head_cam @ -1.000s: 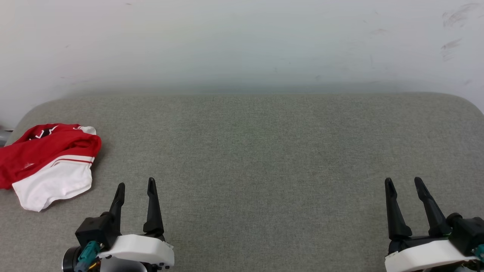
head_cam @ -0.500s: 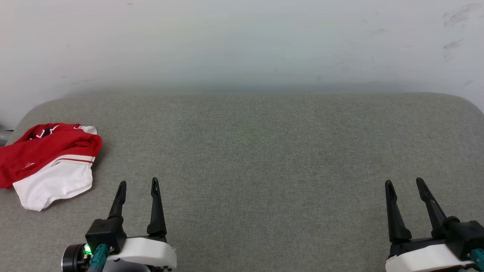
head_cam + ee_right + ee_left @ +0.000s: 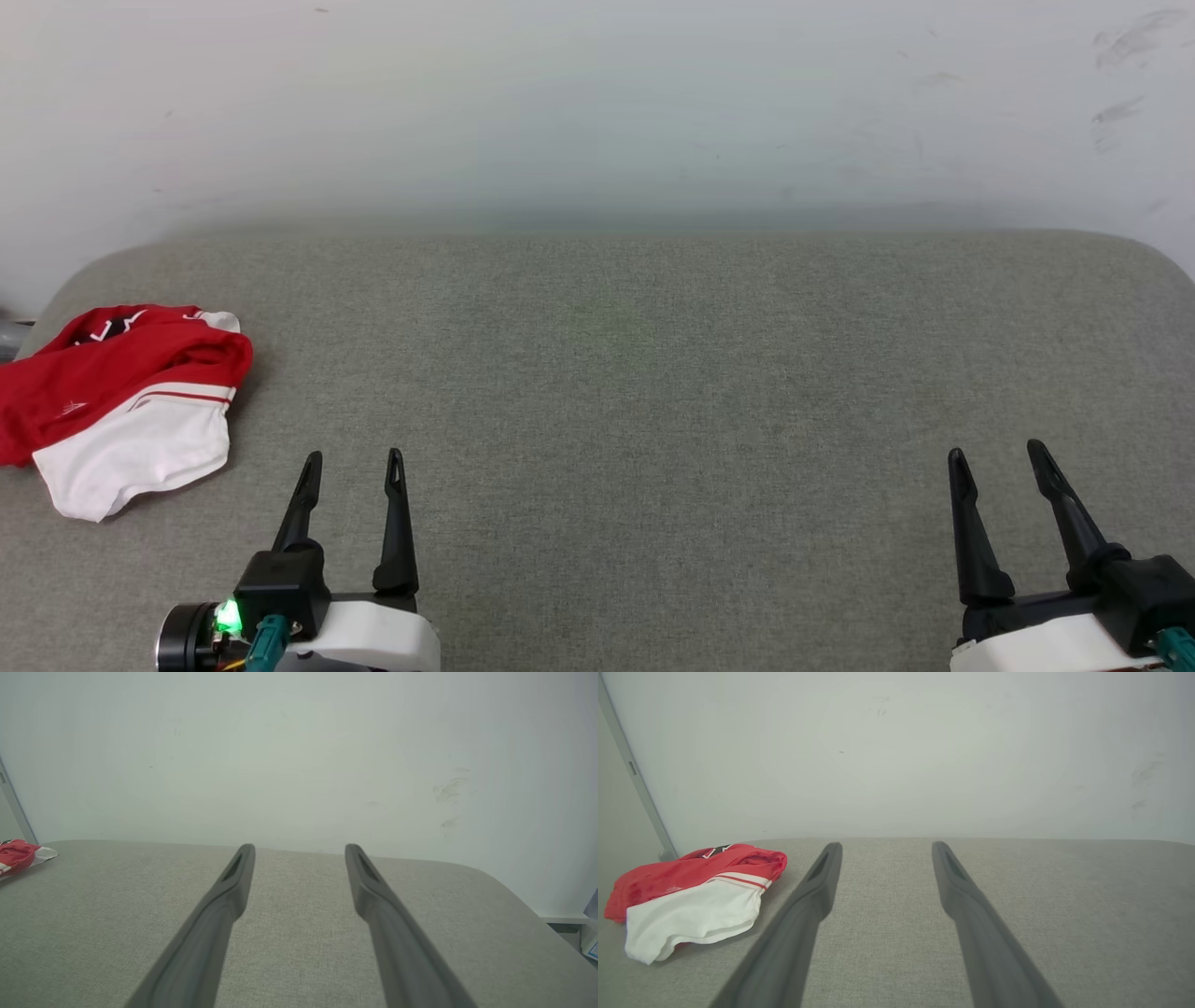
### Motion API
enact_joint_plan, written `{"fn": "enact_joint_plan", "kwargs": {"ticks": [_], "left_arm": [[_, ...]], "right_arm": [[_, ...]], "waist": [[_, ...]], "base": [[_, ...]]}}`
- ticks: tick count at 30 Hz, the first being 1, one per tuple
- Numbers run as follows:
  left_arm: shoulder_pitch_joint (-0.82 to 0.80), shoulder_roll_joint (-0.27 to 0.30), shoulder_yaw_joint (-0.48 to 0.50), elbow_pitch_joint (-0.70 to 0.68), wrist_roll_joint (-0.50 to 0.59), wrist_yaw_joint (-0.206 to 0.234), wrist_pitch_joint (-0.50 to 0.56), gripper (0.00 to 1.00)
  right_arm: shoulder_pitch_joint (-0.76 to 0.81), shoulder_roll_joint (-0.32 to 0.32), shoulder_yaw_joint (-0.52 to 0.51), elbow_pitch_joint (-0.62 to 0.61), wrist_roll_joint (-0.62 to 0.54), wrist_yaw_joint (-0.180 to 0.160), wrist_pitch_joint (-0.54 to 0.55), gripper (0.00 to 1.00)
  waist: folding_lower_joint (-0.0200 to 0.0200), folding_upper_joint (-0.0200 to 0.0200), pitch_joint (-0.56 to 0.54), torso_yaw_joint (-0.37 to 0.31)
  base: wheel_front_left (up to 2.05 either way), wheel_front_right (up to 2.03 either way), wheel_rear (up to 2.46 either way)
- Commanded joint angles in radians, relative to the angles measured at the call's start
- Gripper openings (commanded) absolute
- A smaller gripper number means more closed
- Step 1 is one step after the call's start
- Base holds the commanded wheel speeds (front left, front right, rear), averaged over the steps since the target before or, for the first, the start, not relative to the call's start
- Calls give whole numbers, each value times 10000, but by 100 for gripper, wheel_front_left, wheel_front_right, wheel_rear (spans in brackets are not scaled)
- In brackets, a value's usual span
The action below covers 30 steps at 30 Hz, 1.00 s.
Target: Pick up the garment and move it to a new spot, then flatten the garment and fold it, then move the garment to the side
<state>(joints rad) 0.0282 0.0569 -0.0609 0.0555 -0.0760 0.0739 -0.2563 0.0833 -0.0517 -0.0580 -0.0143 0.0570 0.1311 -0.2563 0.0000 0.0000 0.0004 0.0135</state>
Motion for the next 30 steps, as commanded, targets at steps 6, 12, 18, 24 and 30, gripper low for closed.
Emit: {"fn": "enact_joint_plan", "kwargs": {"ticks": [6, 12, 18, 24, 30], "left_arm": [[64, -37, 71, 16, 175, -123, -98, 100], [86, -59, 169, 25, 44, -223, -98, 100], [88, -70, 256, 63, -118, -272, -98, 100], [67, -73, 237, 126, -258, -297, -98, 100], [33, -73, 210, 154, -324, -255, -98, 100]], "right_arm": [[128, 27, 58, -31, 139, -7, -112, 100], [137, 27, 79, 73, 601, -7, -100, 100], [121, 27, 40, 218, 844, -7, -95, 100], [102, 27, 68, 320, 923, -7, -94, 100], [98, 27, 87, 329, 948, -7, -94, 100]], "waist": [[0, 0, -22, 9], [0, 0, -35, 5], [0, 0, -43, 6], [0, 0, -30, 4], [0, 0, -13, 21]], "base": [[0, 0, 0], [0, 0, 0], [0, 0, 0], [0, 0, 0], [0, 0, 0]]}}
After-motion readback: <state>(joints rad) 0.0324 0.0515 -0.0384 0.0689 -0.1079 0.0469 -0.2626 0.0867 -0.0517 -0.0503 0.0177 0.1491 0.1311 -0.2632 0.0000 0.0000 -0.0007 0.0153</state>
